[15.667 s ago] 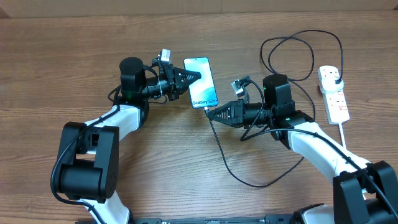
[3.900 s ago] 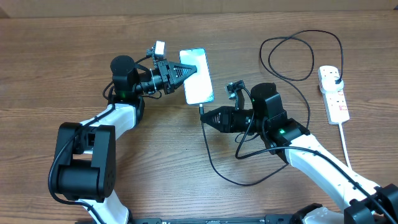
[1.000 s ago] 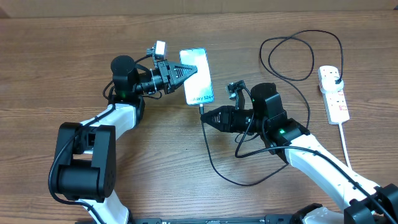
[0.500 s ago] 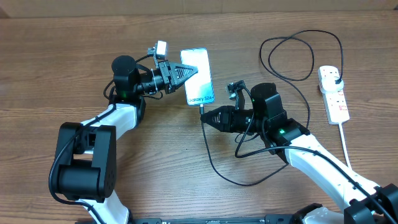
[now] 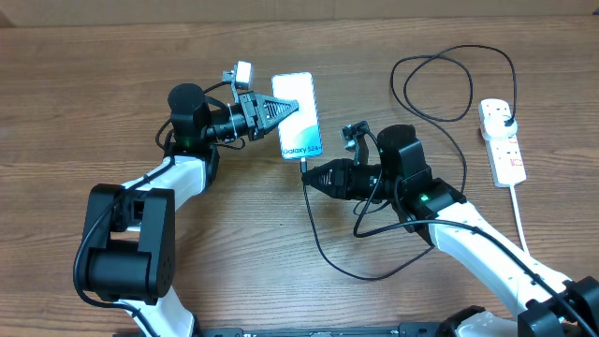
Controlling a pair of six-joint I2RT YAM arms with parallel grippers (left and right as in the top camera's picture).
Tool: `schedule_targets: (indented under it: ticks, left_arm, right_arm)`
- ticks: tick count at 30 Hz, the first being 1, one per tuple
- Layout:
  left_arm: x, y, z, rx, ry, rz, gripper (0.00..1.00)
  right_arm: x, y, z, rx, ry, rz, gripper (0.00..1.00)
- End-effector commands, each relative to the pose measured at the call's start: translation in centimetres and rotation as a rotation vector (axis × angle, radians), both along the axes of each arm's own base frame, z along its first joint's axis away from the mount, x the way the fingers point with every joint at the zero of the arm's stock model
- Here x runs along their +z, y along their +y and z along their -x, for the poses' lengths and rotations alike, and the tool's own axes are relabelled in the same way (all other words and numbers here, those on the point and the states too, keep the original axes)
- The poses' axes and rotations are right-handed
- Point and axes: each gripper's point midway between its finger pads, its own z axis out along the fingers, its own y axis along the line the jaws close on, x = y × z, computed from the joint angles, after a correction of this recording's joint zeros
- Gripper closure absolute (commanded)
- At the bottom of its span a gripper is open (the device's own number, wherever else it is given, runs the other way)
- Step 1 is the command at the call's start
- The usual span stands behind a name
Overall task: Plug charger to phone and switch on socket
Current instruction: 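Open the right gripper and pull it back from the plugged cable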
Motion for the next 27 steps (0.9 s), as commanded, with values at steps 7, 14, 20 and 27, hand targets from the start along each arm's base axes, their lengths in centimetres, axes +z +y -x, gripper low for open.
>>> schedule_targets:
  ticks: [7,14,20,27]
  left_arm:
    - [0.8,-0.7,1.4,-0.099,0.005,0.017,0.95]
    - [0.8,-0.9,1.8,-0.120,0.006,0.018,0.96]
    - [0.8,-1.2,2.2,-0.143,-0.011,0.015,0.96]
    - [0.7,-1.3,2.4,-0.153,-0.034,0.009,0.96]
  right_arm:
    - [-0.6,-0.7,-1.2,-0.070,-0.015,0.033,0.96]
    - [-0.5,-0.8,-1.6,-0.088,-0.026,0.036,0.96]
    - [-0.2,-0.8,-2.0,-0.102,-0.046,0.033,0.96]
    - [0.0,-0.7,-2.1,-0.098,-0.052,0.027,0.96]
